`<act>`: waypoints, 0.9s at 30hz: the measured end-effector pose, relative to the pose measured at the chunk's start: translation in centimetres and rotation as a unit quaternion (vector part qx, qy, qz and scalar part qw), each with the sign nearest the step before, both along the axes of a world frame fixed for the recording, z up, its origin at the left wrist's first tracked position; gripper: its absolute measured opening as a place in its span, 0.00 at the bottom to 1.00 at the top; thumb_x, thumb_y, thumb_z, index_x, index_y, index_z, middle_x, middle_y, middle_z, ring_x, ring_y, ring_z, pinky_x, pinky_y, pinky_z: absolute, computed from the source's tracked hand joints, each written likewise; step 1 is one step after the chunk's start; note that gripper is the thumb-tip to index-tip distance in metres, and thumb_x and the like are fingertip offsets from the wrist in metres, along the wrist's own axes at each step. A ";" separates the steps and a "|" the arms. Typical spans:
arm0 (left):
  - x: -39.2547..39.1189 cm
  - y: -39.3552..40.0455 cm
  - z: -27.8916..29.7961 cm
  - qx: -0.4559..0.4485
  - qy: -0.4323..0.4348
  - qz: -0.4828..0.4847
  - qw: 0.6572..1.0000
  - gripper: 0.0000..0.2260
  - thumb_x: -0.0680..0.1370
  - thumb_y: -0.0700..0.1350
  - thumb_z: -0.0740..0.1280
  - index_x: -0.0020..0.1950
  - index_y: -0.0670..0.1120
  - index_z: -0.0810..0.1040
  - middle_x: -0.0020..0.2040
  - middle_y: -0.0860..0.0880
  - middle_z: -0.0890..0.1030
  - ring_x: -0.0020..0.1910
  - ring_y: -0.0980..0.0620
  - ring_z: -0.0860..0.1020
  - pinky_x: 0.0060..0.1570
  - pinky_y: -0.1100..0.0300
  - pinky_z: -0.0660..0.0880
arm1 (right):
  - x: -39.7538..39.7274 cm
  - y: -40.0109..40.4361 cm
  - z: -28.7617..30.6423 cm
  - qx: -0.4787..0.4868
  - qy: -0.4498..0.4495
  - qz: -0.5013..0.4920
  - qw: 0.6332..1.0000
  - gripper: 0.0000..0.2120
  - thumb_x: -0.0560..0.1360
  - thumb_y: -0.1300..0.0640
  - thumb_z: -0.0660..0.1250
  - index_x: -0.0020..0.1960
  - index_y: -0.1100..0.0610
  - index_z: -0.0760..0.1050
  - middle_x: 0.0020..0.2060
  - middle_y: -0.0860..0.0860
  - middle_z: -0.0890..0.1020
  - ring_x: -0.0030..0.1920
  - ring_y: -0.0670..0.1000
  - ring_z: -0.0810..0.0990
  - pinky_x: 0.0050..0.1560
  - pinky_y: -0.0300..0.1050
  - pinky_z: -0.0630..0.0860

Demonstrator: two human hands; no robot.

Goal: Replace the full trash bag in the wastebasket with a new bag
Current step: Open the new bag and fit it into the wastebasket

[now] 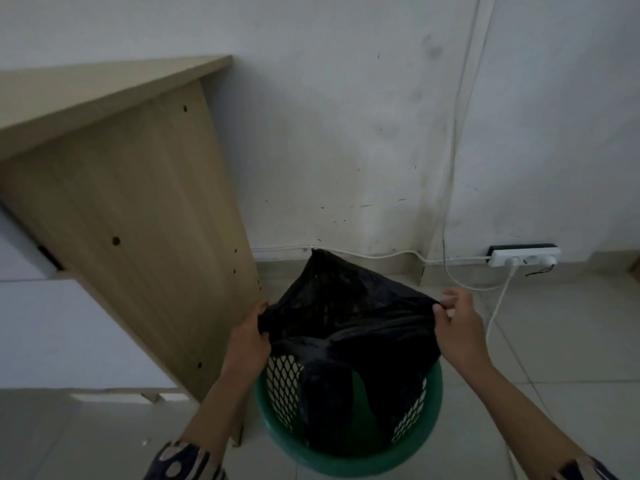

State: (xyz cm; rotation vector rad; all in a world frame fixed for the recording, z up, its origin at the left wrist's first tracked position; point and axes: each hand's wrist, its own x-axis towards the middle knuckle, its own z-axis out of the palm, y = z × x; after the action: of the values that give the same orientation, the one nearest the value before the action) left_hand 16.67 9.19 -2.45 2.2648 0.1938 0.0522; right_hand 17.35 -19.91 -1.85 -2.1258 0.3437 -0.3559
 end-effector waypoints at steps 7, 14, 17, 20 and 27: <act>1.7 -3.3 0.7 -0.076 -0.004 -0.028 0.997 0.13 0.80 0.38 0.57 0.64 0.45 0.68 0.54 0.48 0.74 0.44 0.59 0.74 0.39 0.68 0.70 | 0.7 3.5 0.1 -0.067 -0.002 0.229 0.971 0.14 0.75 0.68 0.54 0.56 0.60 0.72 0.43 0.49 0.74 0.46 0.51 0.75 0.46 0.34 0.64; 3.4 -2.9 -2.2 -0.021 -0.030 -0.105 0.994 0.16 0.79 0.32 0.52 0.50 0.47 0.76 0.49 0.49 0.69 0.38 0.63 0.72 0.42 0.71 0.68 | 4.0 4.9 -1.7 -0.186 0.133 0.330 0.916 0.16 0.78 0.51 0.59 0.63 0.55 0.71 0.60 0.55 0.72 0.63 0.54 0.70 0.56 0.38 0.64; 5.0 -1.9 -2.6 0.083 -0.012 -0.104 0.991 0.14 0.81 0.45 0.53 0.61 0.45 0.74 0.55 0.50 0.68 0.46 0.57 0.72 0.48 0.67 0.70 | 6.3 4.4 -2.4 -0.303 0.060 0.249 0.918 0.20 0.76 0.53 0.63 0.66 0.57 0.69 0.58 0.61 0.74 0.58 0.61 0.74 0.56 0.51 0.73; 7.3 -1.1 -2.7 0.207 -0.046 -0.098 0.972 0.25 0.79 0.57 0.49 0.66 0.43 0.71 0.61 0.44 0.69 0.60 0.47 0.70 0.60 0.55 0.69 | 9.1 3.8 -3.0 -0.379 0.076 0.201 0.900 0.22 0.67 0.57 0.74 0.57 0.65 0.76 0.42 0.65 0.80 0.39 0.65 0.80 0.34 0.53 0.79; 11.0 -0.7 -3.3 0.360 0.069 -0.077 0.927 0.27 0.80 0.57 0.46 0.72 0.41 0.60 0.71 0.41 0.62 0.69 0.44 0.61 0.67 0.54 0.59 | 12.8 3.7 -4.2 -0.413 0.168 0.140 0.884 0.30 0.78 0.40 0.46 0.73 0.58 0.54 0.69 0.59 0.63 0.67 0.59 0.65 0.63 0.49 0.65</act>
State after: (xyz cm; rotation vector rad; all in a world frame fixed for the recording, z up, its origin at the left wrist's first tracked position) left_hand 27.64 8.50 -5.71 3.0156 0.0715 -0.1423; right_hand 30.14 -16.22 -6.09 -3.0449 0.0620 0.0722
